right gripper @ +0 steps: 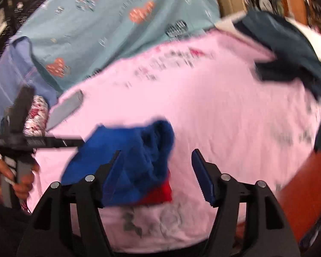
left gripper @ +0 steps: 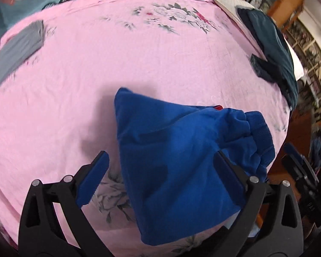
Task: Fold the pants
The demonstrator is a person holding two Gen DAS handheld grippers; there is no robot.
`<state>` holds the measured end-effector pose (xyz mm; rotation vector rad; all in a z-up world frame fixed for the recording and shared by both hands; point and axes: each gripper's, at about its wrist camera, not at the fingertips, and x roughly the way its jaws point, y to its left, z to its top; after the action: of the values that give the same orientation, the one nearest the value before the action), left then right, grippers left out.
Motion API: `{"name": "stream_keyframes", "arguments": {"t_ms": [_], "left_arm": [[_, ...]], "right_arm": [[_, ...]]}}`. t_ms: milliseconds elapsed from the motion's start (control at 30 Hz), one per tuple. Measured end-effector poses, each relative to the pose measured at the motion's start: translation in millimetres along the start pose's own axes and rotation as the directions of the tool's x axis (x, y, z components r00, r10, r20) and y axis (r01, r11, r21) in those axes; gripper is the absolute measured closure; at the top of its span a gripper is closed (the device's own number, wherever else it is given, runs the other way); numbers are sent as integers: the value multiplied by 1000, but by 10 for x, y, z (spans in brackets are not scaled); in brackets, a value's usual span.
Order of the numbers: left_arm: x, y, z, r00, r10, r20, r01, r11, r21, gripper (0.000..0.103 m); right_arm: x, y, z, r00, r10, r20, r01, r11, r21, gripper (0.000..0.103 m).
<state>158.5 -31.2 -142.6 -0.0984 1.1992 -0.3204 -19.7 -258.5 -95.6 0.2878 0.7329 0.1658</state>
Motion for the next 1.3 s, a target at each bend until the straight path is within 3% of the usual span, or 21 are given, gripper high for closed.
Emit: {"name": "stream_keyframes", "arguments": {"t_ms": [133,233,333,367,433,500,533,567,633,700,767,833,933,1100,1200,1267,1300], "left_arm": [[-52,-3,-116,997,-71,40,71,997,12,4],[-59,-135,-226,991,-122,48,118,990,81,4],[101,-161,-395,996,-89,-8,89,984,151,4],[164,-147,-468,999,-50,-16,52,983,178,4],[261,-99,-577,998,-43,-51,52,979,199,4],[380,31,-671,989,-89,-121,106,985,139,4],[394,93,-692,984,-116,-138,131,986,106,4],[355,154,-690,982,-135,-134,148,985,88,4],[200,254,-647,985,-149,-89,156,985,76,4],[-40,425,-579,991,-135,-12,135,989,59,4],[-208,645,-499,991,-123,43,123,992,18,4],[-294,810,-392,990,-113,81,116,993,-26,4],[-325,873,-130,985,-104,138,109,993,-33,5],[-130,530,213,971,-162,177,149,985,83,7],[154,410,284,974,-188,122,173,977,125,27],[449,339,309,987,-145,64,133,979,157,56],[542,342,314,991,-122,47,113,979,169,59]], "right_arm": [[126,196,191,994,106,40,-101,989,-106,42],[519,150,254,995,90,-36,-93,991,-100,56],[876,-42,75,990,16,-137,-25,998,-65,61],[936,-105,-14,987,10,-158,-18,999,-47,61],[999,-236,-122,987,28,-158,-29,1000,-2,61],[1004,-273,-155,988,44,-150,-43,999,11,60],[994,-304,-181,988,36,-148,-34,999,18,50],[996,-341,-173,988,11,-152,-6,999,35,35],[918,-437,-111,980,35,-195,-12,993,119,35],[738,-373,10,982,22,-188,3,991,133,35],[476,-127,144,993,52,-107,-47,998,50,35],[349,237,202,984,149,-100,-156,986,-64,38],[448,713,117,944,269,-189,-303,935,-185,58],[781,1230,-230,895,313,-319,-408,862,-299,62],[932,1260,-475,886,258,-385,-391,861,-325,64],[963,1198,-632,883,238,-404,-380,868,-320,66],[955,1172,-660,884,237,-404,-376,872,-313,67]]}}
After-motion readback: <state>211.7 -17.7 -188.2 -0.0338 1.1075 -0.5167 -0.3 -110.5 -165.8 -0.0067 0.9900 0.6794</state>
